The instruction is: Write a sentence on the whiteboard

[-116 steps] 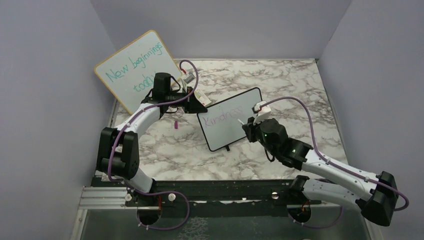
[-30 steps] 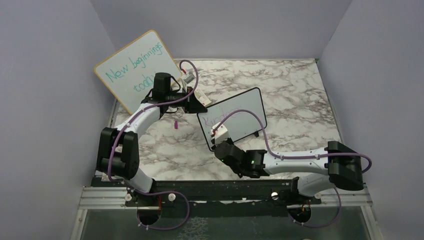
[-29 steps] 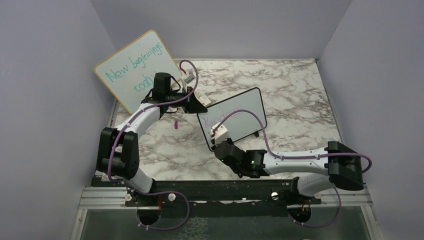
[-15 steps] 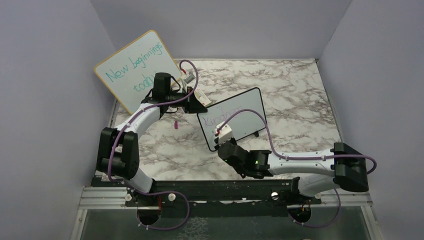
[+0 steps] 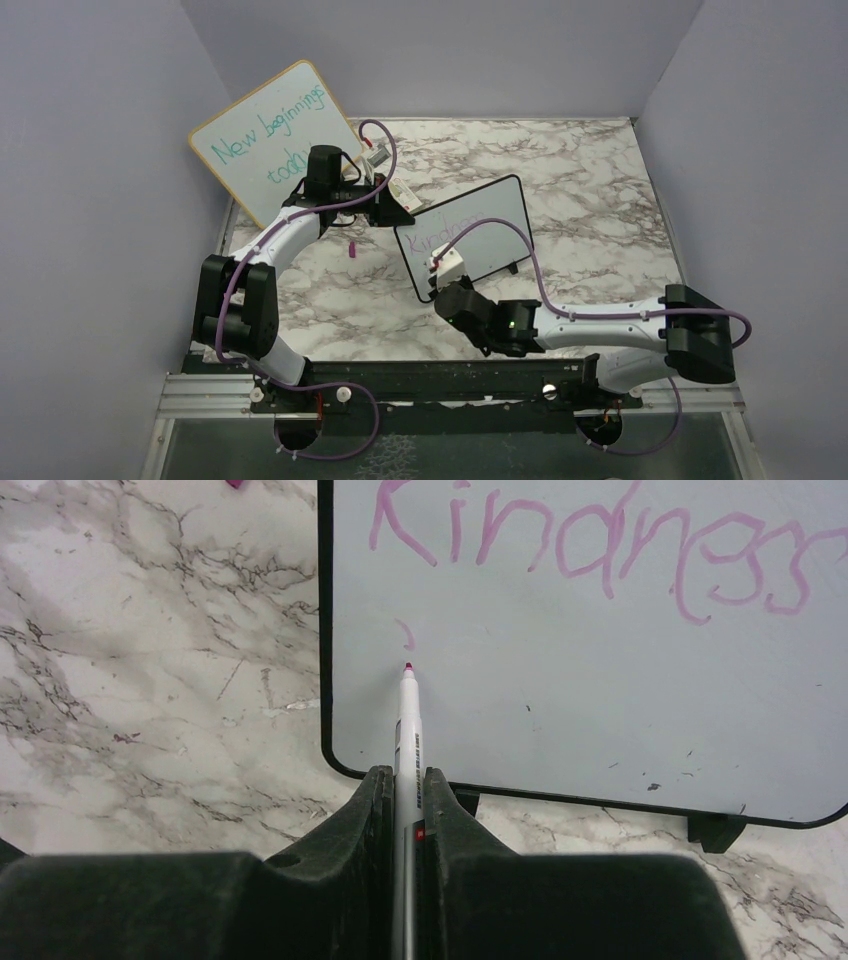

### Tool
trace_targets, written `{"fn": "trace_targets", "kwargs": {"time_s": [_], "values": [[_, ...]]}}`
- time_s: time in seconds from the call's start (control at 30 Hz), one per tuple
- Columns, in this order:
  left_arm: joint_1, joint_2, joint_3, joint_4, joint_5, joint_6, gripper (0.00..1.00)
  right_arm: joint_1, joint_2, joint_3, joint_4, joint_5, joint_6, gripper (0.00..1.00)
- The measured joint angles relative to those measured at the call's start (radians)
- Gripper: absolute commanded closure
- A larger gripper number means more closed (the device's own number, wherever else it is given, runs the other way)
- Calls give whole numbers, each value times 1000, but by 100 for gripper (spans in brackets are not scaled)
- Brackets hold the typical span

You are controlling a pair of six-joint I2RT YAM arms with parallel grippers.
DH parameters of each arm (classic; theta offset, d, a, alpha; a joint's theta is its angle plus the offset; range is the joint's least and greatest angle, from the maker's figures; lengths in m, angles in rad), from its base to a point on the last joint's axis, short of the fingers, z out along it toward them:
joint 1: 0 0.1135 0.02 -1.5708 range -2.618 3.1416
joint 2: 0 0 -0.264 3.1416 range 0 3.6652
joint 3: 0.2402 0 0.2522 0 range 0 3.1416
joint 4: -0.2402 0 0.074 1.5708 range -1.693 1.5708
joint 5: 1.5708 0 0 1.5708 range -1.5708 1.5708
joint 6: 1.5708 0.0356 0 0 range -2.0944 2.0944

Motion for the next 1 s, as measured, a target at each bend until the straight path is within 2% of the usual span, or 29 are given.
{"fn": "trace_targets", "kwargs": {"time_s": [0.57, 1.0], "values": [[0, 0, 0, 0, 0, 0, 100, -11, 37, 5, -10, -2, 12, 100], [0, 0, 0, 0, 0, 0, 100, -11, 40, 8, -117, -39, 80, 100]]}}
